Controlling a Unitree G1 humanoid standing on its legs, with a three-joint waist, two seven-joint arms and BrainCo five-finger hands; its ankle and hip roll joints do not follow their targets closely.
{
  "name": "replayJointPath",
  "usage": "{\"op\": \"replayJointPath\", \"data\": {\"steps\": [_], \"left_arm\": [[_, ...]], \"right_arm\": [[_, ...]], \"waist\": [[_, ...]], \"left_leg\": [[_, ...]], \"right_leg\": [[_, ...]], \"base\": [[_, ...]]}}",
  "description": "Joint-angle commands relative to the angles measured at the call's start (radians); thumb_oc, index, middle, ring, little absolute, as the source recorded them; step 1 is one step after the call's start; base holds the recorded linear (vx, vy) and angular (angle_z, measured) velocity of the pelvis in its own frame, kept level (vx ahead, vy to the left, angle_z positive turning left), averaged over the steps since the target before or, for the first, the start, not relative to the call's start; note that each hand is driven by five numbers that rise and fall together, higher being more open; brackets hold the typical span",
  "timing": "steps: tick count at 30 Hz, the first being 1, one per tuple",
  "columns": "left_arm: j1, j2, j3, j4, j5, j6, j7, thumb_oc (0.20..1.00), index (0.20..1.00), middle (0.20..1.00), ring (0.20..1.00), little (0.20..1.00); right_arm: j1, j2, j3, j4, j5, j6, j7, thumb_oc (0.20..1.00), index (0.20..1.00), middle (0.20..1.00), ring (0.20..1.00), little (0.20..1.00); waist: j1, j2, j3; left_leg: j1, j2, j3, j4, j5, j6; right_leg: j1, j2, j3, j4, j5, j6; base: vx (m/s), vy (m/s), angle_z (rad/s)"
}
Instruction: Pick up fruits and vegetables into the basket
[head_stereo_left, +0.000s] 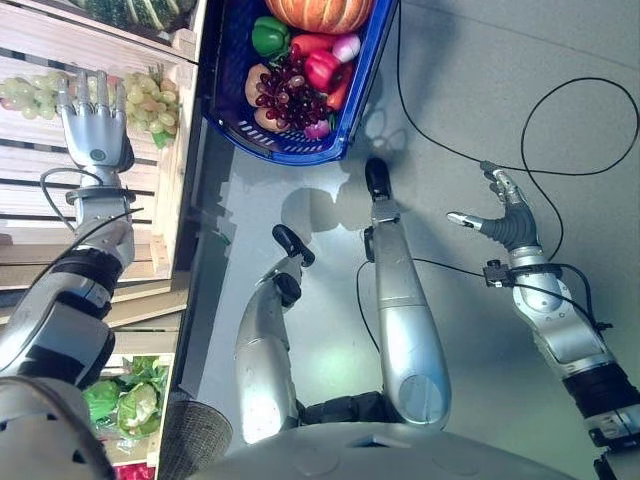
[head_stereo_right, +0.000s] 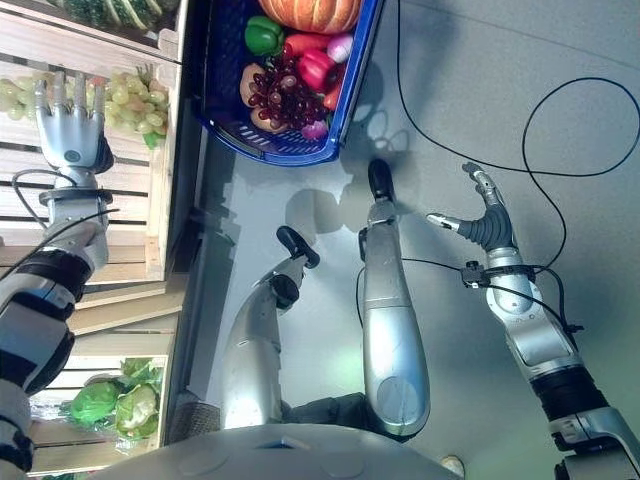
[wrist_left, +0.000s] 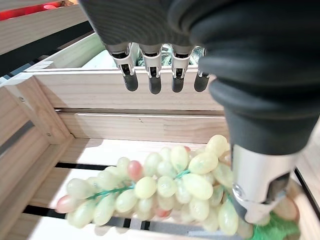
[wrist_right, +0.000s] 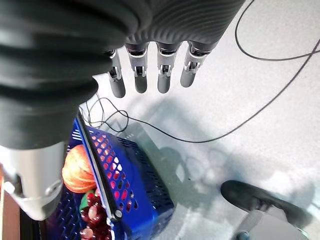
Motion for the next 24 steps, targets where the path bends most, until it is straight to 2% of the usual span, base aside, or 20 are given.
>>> {"op": "replayJointPath", "data": {"steps": [1,10,15,24], "left_arm": [[0.02,0.051,0.03,0.076,-0.02,0.048,0.032,1.0,1.0,1.0,1.0,1.0],[-0.05,0.05,0.001,0.098,-0.039,0.041,0.049,1.0,1.0,1.0,1.0,1.0],[-0.091,0.047,-0.02,0.119,-0.062,0.035,0.003,1.0,1.0,1.0,1.0,1.0],[-0.124,0.033,-0.053,0.211,-0.117,0.091,-0.106,1.0,1.0,1.0,1.0,1.0]], "right_arm": [[0.022,0.001,0.022,-0.017,0.01,-0.064,-0.033,1.0,1.0,1.0,1.0,1.0],[0.007,0.006,0.038,0.014,0.022,-0.089,-0.044,1.0,1.0,1.0,1.0,1.0],[0.001,0.01,0.044,0.036,0.037,-0.111,-0.039,1.0,1.0,1.0,1.0,1.0],[-0.019,0.026,0.056,0.077,0.11,-0.135,-0.018,1.0,1.0,1.0,1.0,1.0]], "waist": [[-0.04,-0.012,-0.032],[-0.049,-0.018,-0.032],[-0.054,-0.023,-0.032],[-0.058,-0.036,-0.032]], "left_leg": [[-0.146,0.021,-0.093,0.098,-0.045,-0.035],[-0.178,0.023,-0.099,0.112,-0.052,-0.032],[-0.198,0.028,-0.1,0.124,-0.054,-0.031],[-0.234,0.039,-0.101,0.135,-0.052,-0.032]], "right_leg": [[-0.023,-0.013,-0.005,0.063,-0.123,0.071],[-0.055,-0.002,0.01,0.063,-0.116,0.068],[-0.073,0.003,0.015,0.065,-0.111,0.067],[-0.104,0.013,0.017,0.067,-0.104,0.064]], "base": [[0.0,0.0,0.0],[0.0,0.0,0.0],[0.0,0.0,0.0],[-0.01,-0.003,-0.04]]}}
